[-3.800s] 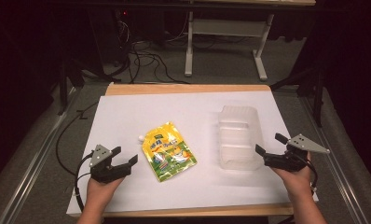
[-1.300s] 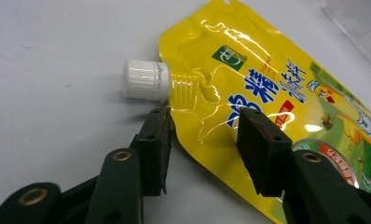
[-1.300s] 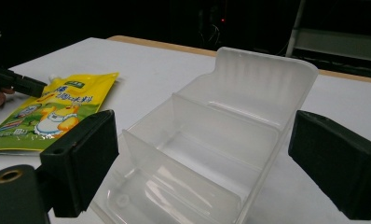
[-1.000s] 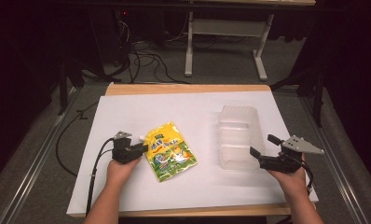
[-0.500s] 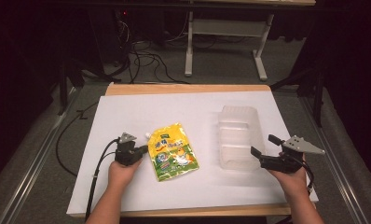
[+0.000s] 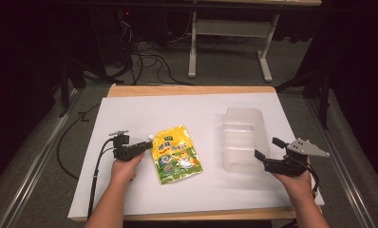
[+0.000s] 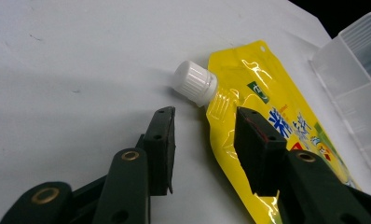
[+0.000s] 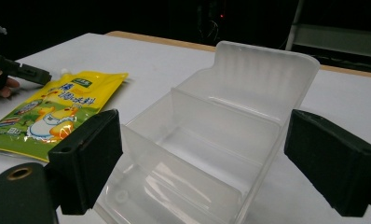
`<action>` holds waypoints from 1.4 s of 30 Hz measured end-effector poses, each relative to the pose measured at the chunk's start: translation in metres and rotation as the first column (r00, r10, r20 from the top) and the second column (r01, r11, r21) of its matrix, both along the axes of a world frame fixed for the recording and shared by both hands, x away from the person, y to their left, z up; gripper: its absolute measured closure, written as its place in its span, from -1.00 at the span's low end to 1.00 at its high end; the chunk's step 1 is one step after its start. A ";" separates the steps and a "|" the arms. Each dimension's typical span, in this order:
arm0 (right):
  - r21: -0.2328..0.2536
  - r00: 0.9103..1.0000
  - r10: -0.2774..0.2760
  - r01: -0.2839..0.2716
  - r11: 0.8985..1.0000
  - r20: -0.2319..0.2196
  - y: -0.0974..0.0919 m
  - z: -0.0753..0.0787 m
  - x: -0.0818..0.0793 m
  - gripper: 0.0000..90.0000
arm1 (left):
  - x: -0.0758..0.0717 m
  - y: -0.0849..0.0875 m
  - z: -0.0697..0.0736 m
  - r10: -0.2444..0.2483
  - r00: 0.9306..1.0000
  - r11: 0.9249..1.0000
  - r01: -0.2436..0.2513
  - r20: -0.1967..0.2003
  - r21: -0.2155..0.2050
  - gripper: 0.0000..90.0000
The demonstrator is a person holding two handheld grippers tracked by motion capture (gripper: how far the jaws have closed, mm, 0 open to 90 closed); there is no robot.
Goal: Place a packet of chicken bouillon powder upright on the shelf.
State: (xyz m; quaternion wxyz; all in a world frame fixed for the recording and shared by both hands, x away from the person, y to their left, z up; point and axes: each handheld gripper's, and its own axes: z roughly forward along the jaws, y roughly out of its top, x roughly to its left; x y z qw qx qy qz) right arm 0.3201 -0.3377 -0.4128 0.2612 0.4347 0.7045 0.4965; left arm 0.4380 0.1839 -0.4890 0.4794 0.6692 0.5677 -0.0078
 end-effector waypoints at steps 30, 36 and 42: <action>-0.008 1.000 0.003 -0.003 1.000 -0.009 0.002 -0.001 0.000 -0.72 | -0.016 -0.019 0.015 -0.152 0.975 0.983 0.132 0.165 0.127 1.00; -0.004 1.000 0.005 -0.005 1.000 -0.007 0.003 -0.001 0.000 -0.72 | -0.034 -0.021 0.033 -0.169 0.941 0.979 0.126 0.292 0.159 1.00; 0.008 1.000 0.013 -0.013 1.000 -0.001 0.006 0.001 -0.002 -0.71 | -0.054 -0.025 0.052 -0.193 0.894 0.974 0.124 0.404 0.191 1.00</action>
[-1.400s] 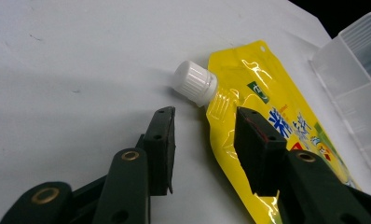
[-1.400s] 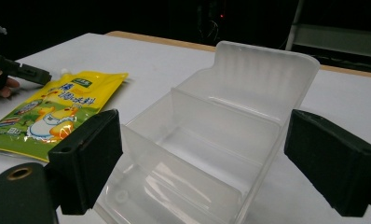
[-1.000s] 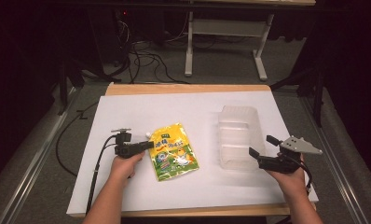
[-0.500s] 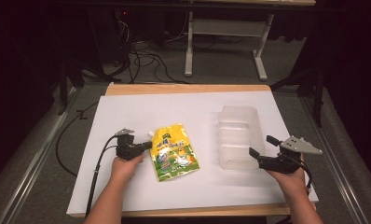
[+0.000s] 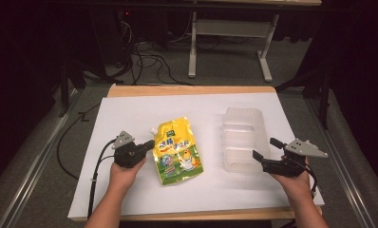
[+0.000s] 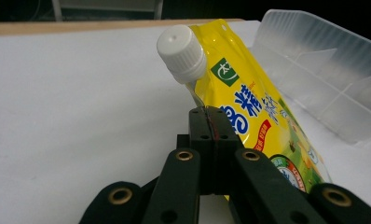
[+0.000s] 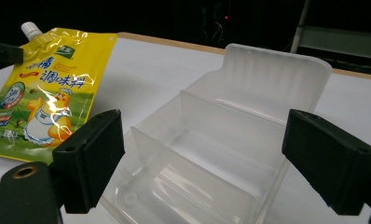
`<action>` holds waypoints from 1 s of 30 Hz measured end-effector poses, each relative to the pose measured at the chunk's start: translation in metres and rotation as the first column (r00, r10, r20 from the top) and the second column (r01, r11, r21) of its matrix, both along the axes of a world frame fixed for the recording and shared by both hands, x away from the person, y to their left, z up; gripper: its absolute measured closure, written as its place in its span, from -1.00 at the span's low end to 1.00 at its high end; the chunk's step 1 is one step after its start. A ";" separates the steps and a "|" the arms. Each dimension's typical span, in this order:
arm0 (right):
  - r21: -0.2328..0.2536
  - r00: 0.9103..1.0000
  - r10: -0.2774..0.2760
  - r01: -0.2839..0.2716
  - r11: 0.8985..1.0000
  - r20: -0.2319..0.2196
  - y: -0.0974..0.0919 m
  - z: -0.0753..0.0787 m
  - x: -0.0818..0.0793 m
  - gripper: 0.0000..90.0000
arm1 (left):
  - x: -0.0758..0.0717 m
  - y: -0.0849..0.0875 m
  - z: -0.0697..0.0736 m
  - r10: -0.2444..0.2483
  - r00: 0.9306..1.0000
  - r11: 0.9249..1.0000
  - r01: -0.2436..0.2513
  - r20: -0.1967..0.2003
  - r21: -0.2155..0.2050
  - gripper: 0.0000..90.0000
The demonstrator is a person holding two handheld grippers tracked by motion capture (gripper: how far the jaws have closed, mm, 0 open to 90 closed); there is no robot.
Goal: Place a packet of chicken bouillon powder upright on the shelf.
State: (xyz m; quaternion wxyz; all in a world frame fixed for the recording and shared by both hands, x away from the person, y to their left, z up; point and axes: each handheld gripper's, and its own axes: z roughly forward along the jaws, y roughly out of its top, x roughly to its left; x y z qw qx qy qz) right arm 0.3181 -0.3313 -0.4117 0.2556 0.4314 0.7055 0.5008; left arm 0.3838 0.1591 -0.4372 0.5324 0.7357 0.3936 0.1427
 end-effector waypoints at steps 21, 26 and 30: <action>0.067 0.968 0.250 -0.251 0.966 0.021 0.085 0.026 0.005 -0.67 | -0.069 -0.015 0.033 -0.139 0.945 0.990 0.124 0.296 0.069 1.00; 0.068 0.952 0.304 -0.305 0.950 0.022 0.109 0.030 0.011 -0.66 | -0.078 -0.012 0.032 -0.167 0.936 0.986 0.152 0.311 0.072 1.00; 0.067 0.933 0.358 -0.359 0.931 0.021 0.131 0.032 0.017 -0.66 | -0.083 -0.010 0.028 -0.173 0.932 0.985 0.159 0.318 0.068 1.00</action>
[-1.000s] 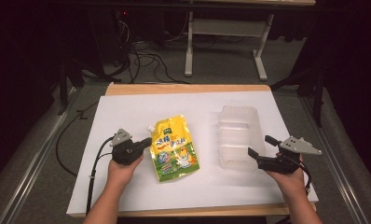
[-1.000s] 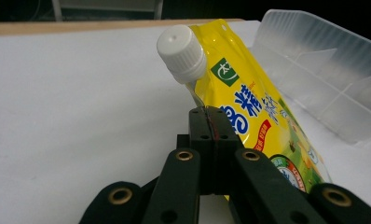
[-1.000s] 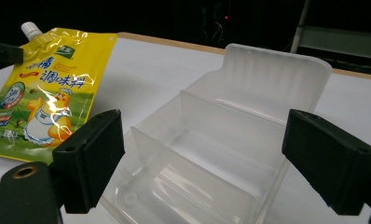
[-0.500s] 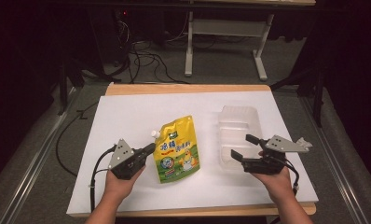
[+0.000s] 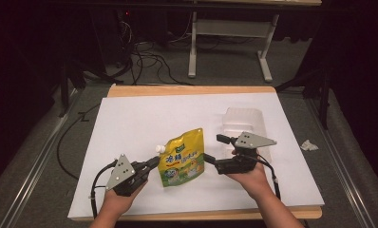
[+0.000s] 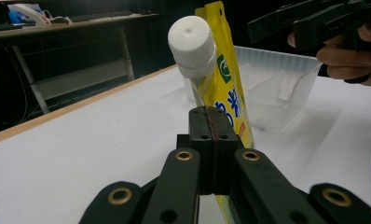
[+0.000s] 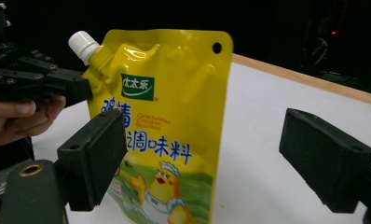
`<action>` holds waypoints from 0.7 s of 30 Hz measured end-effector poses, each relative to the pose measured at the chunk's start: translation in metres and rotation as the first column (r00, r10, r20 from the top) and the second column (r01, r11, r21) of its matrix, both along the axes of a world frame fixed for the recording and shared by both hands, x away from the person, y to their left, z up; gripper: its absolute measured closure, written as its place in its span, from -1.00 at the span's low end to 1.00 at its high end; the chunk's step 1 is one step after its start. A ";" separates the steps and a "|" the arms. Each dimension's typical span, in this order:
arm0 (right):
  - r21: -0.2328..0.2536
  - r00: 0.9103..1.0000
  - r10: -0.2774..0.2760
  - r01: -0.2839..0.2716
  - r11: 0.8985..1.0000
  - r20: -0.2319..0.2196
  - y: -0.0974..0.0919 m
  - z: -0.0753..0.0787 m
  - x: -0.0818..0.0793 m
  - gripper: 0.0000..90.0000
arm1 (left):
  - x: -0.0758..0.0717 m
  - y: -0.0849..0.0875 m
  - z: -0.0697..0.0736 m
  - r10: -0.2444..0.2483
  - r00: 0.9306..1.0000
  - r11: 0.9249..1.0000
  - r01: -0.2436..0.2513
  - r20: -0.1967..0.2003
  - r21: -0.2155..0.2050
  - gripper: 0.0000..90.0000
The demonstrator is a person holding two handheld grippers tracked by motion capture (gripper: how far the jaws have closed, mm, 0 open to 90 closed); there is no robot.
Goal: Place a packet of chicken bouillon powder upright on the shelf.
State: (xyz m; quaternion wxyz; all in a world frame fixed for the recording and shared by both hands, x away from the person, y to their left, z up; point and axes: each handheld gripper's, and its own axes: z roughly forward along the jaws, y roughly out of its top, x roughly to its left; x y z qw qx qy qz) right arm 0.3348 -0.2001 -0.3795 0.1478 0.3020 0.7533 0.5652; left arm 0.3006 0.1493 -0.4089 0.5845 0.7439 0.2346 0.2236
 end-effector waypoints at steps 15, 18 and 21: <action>-0.005 0.995 0.078 -0.078 0.997 -0.066 0.038 -0.014 0.019 -0.64 | -0.010 0.002 0.000 -0.060 0.998 0.998 0.060 -0.002 0.008 1.00; -0.007 0.994 0.086 -0.087 0.996 -0.073 0.041 -0.016 0.019 -0.51 | -0.010 0.002 0.000 -0.063 0.998 0.998 0.063 0.001 0.009 1.00; -0.008 0.992 0.101 -0.102 0.995 -0.072 0.042 -0.018 0.018 -0.32 | -0.011 0.002 0.000 -0.065 0.998 0.998 0.065 0.007 0.013 1.00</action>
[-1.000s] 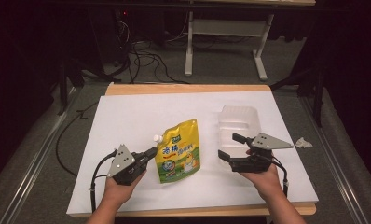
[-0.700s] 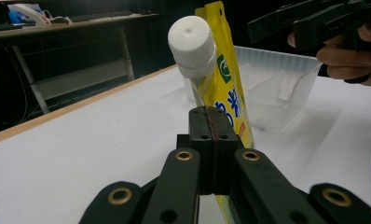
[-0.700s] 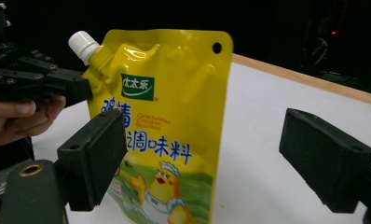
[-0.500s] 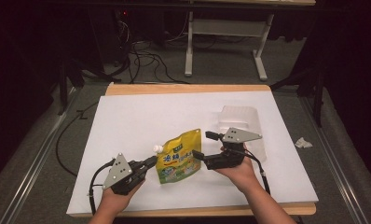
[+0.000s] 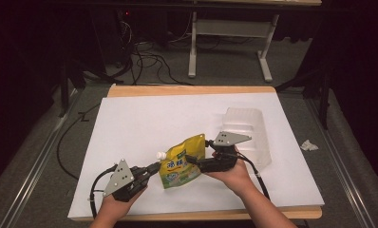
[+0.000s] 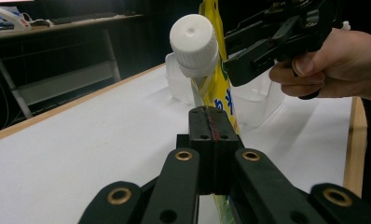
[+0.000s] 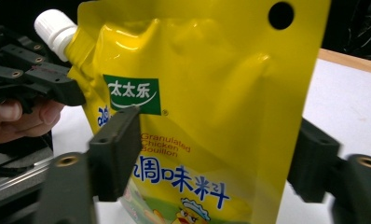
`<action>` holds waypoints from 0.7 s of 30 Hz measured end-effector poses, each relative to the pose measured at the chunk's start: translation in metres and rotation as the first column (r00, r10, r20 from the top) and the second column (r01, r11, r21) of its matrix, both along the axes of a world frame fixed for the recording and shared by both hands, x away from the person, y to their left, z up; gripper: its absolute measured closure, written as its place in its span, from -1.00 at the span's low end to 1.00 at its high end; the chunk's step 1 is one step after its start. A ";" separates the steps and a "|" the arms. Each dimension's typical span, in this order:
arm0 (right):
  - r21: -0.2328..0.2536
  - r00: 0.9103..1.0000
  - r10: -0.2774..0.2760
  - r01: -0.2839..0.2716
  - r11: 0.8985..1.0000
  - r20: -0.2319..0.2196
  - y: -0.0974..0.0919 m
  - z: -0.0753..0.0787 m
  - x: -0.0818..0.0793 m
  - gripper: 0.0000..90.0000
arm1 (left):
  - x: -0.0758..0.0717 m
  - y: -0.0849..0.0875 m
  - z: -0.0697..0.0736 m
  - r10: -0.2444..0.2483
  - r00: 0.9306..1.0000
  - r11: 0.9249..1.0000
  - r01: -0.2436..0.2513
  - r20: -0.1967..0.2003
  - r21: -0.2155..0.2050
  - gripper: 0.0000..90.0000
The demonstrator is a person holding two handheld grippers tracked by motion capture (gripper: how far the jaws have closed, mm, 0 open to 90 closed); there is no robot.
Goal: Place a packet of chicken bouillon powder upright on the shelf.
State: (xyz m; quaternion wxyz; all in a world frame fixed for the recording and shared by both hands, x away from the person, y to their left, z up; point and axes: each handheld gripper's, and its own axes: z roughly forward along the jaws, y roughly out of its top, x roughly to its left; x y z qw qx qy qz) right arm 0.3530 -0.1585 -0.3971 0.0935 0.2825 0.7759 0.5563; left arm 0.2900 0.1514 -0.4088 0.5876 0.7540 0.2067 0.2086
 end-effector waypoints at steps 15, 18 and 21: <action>0.039 0.994 0.108 -0.109 0.993 0.007 -0.017 -0.007 0.003 0.90 | 0.003 0.001 -0.002 0.025 1.000 1.000 -0.025 -0.015 0.000 0.97; 0.018 0.991 0.125 -0.126 0.992 0.036 -0.017 -0.006 -0.001 1.00 | 0.004 0.001 -0.003 0.032 0.999 0.999 -0.032 -0.021 0.003 0.96; 0.008 0.989 0.138 -0.139 0.990 0.058 -0.017 -0.005 -0.004 1.00 | 0.005 0.001 -0.003 0.041 0.999 0.999 -0.041 -0.027 0.003 0.93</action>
